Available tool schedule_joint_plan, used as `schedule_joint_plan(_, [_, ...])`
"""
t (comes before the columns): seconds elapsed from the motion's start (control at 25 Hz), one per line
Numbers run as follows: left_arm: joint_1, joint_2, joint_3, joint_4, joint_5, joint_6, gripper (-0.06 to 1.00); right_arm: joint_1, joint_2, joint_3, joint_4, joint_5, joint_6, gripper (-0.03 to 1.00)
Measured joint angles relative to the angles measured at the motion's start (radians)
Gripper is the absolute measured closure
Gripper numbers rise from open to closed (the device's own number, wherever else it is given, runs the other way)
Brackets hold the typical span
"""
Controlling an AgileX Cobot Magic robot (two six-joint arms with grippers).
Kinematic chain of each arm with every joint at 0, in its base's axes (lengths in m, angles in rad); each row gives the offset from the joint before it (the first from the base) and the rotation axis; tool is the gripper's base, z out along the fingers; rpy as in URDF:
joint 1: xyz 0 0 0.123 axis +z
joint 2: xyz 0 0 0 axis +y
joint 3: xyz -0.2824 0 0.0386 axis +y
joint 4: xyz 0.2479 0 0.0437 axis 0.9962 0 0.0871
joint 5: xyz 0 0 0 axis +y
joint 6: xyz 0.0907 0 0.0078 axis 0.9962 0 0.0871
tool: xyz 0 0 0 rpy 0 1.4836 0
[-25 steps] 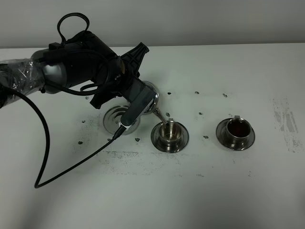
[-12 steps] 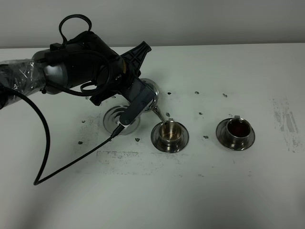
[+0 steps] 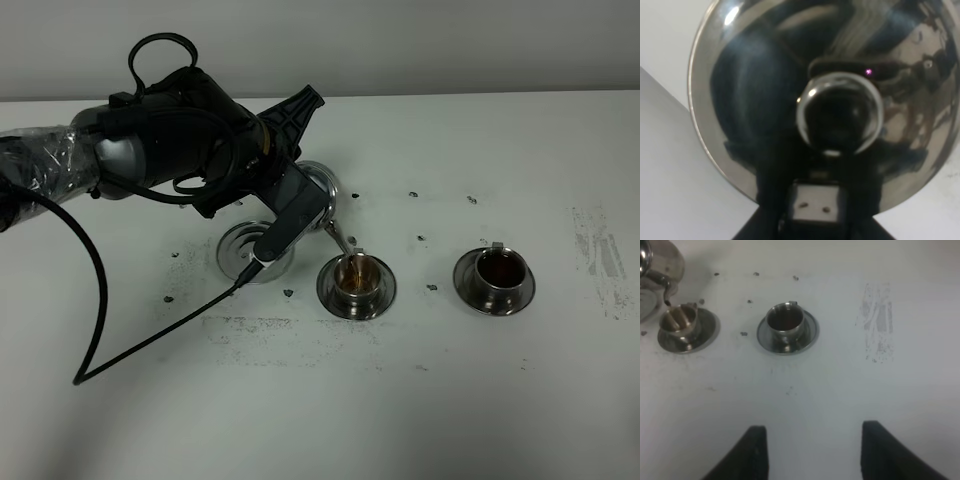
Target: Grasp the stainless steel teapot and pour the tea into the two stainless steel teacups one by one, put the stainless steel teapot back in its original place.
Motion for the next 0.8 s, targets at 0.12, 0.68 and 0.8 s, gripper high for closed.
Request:
schedule_joint_plan(0.12, [-0.001,0.0,0.0,0.009,0.0,0.001,0.75,0.0,0.0,0.0,0.0,0.0,0.0,0.56])
schedule_joint_plan(0.68, [-0.01,0.0,0.0,0.079,-0.022,0.004,0.75,0.0,0.0,0.0,0.0,0.0,0.0,0.56])
schedule_joint_plan(0.8, [-0.01,0.0,0.0,0.091,-0.024,0.004,0.75,0.0,0.0,0.0,0.0,0.0,0.0,0.56])
